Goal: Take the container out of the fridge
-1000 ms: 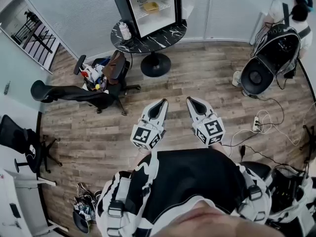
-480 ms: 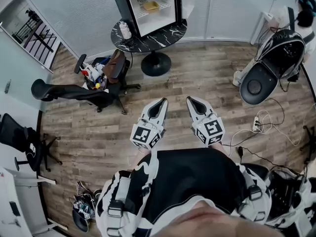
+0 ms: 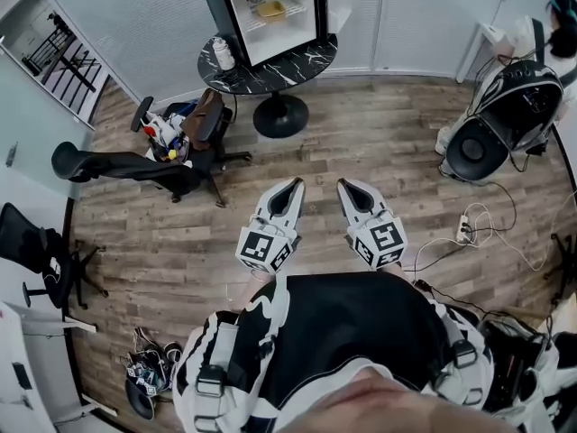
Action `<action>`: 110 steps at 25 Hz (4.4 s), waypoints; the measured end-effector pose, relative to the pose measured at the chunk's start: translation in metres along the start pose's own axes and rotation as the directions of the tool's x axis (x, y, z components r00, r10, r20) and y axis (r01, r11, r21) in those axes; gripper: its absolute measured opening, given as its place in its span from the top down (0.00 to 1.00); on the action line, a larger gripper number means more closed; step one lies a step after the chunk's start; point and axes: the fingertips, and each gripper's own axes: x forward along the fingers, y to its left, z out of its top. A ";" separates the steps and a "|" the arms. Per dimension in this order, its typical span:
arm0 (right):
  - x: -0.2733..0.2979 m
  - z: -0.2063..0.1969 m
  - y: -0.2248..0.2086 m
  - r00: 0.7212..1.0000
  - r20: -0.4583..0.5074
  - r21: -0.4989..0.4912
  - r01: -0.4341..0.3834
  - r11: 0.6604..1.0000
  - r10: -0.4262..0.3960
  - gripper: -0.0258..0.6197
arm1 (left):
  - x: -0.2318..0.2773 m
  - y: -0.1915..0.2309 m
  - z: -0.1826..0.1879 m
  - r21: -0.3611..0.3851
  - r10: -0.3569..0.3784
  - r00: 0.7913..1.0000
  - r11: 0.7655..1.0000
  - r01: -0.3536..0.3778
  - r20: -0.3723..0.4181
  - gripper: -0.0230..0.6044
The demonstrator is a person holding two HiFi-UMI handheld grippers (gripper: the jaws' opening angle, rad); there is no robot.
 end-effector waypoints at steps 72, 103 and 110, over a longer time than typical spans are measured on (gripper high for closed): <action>0.334 0.005 -0.144 0.999 -0.031 -0.008 -0.007 1.000 0.007 0.94 | 0.212 0.299 -0.031 -0.025 0.009 1.000 1.000 -0.009 0.015 0.93; 0.352 0.005 -0.171 0.997 0.001 0.029 0.080 0.996 -0.080 0.94 | 0.233 0.318 -0.037 -0.040 -0.033 0.999 0.999 0.033 -0.007 0.93; 0.373 0.006 -0.191 0.998 -0.006 0.064 0.066 0.996 -0.065 0.94 | 0.255 0.339 -0.043 -0.023 -0.007 1.000 1.000 0.007 -0.007 0.93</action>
